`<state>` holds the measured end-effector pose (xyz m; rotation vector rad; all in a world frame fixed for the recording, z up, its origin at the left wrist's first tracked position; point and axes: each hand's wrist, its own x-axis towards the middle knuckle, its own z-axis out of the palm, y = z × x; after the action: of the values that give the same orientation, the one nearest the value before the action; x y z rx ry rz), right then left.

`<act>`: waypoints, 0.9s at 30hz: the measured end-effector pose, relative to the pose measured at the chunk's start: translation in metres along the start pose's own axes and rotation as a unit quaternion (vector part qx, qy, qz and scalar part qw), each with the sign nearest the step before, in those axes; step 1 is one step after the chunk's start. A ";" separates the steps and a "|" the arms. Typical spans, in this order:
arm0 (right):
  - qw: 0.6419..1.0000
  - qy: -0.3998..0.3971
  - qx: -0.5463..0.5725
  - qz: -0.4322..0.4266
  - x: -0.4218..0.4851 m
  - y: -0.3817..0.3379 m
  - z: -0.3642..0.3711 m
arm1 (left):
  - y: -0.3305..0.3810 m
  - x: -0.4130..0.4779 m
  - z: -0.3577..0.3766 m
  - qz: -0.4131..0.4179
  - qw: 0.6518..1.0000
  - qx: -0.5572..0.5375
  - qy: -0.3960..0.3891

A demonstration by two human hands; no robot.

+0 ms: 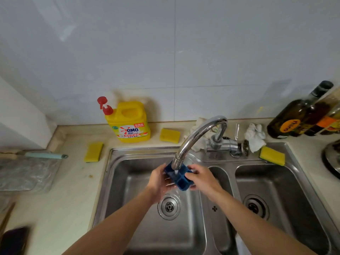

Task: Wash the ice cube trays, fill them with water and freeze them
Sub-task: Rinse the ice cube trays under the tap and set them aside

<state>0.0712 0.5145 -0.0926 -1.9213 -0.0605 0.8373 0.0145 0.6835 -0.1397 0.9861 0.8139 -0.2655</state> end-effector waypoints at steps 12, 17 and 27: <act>0.999 0.029 -0.015 -0.027 -0.001 -0.005 0.007 | 0.012 -0.013 0.000 0.012 0.993 0.120 -0.011; 0.998 -0.011 0.050 0.029 -0.005 0.004 -0.002 | 0.011 -0.017 0.008 0.043 0.987 0.153 0.020; 0.998 0.029 0.026 0.044 -0.003 0.004 0.021 | 0.016 -0.030 0.012 0.136 0.952 0.260 0.084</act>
<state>0.0556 0.5276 -0.0994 -1.9093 0.0804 0.8320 0.0093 0.6778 -0.1044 1.6206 0.7645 -0.1606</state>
